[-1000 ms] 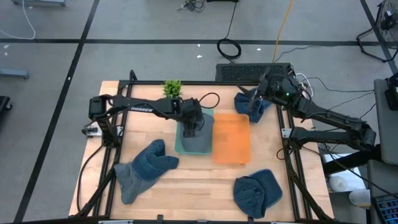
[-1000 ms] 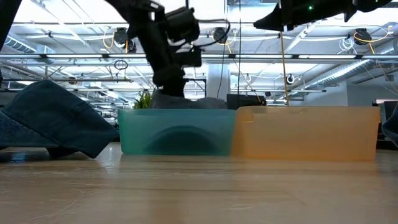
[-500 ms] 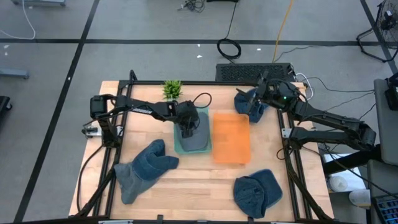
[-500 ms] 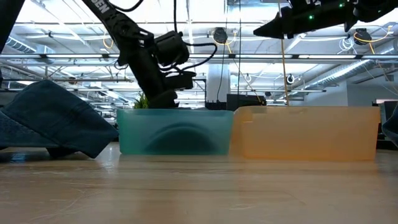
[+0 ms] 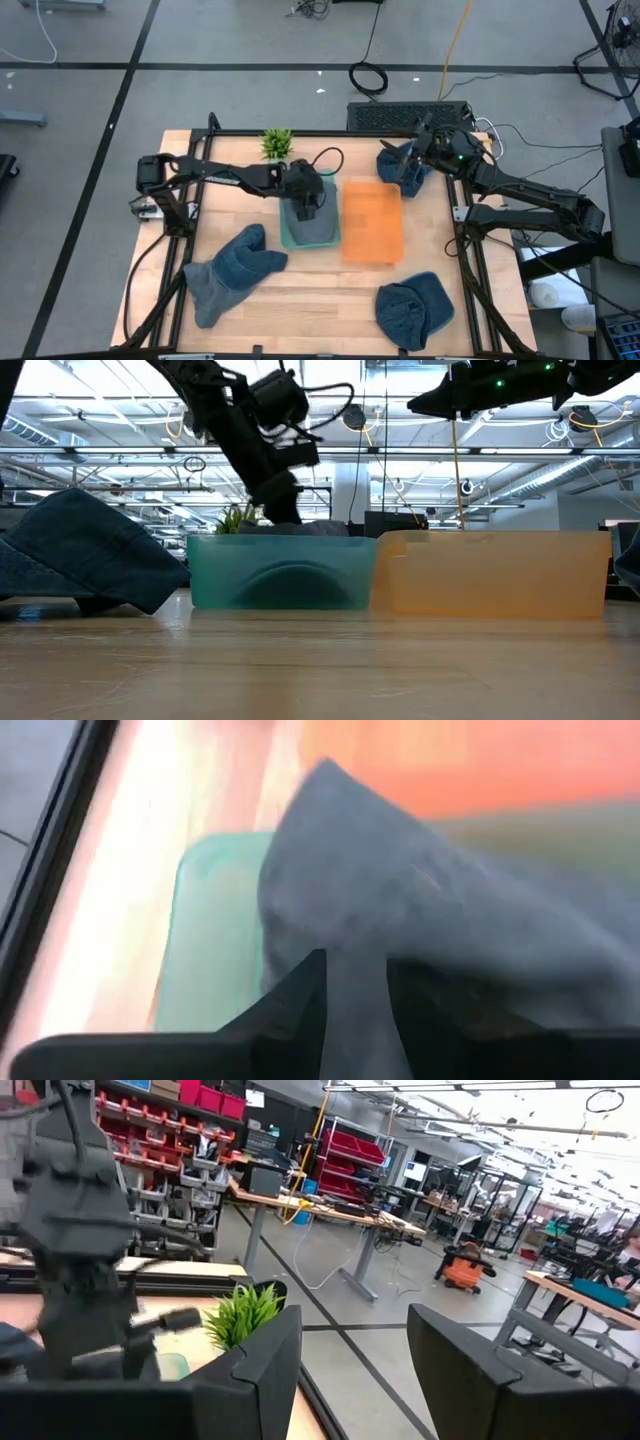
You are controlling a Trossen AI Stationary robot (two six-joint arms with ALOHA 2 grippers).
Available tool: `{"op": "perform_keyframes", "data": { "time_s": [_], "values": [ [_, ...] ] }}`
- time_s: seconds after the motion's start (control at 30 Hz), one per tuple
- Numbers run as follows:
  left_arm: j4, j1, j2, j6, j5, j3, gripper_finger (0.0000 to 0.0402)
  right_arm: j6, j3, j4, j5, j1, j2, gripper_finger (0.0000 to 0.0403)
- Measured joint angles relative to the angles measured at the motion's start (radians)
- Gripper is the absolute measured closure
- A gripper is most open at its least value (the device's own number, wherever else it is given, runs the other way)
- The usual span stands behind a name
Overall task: Pick & Place hat
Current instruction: Put the top gray cap into the green bin, then put the gray cap into the green bin
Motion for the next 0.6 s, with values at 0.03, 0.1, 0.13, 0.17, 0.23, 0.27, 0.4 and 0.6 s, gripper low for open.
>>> {"op": "perform_keyframes", "data": {
  "time_s": [0.03,0.1,0.13,0.17,0.23,0.27,0.4,0.6],
  "values": [
    [-0.005,-0.005,-0.01,0.005,-0.006,-0.001,0.0278,0.005,0.0,0.0,0.0,0.0,0.0,0.0229],
    [-0.006,-0.012,-0.04,0.003,-0.009,0.0,0.0261,0.013,0.0,-0.001,0.0,0.0,-0.001,0.0229],
    [-0.025,-0.012,-0.057,-0.006,-0.009,-0.001,0.0251,0.019,0.0,0.0,0.0,0.0,-0.001,0.0229],
    [-0.025,-0.015,-0.076,-0.013,-0.009,-0.002,0.024,0.024,0.0,0.001,0.001,0.0,-0.001,0.0229],
    [-0.027,-0.02,-0.117,-0.028,-0.009,0.0,0.0217,0.035,0.0,-0.002,0.003,0.0,-0.001,0.0229],
    [-0.047,-0.022,-0.139,-0.034,-0.008,0.0,0.0205,0.043,0.0,-0.001,0.004,0.0,-0.002,0.0229],
    [-0.06,-0.032,-0.221,-0.043,0.013,-0.001,0.0155,0.072,0.0,-0.005,0.001,-0.003,-0.005,0.0229],
    [-0.057,-0.04,-0.312,-0.073,0.068,-0.001,0.0085,0.082,0.0,-0.056,0.0,-0.003,-0.005,0.0202]
  ]
}}
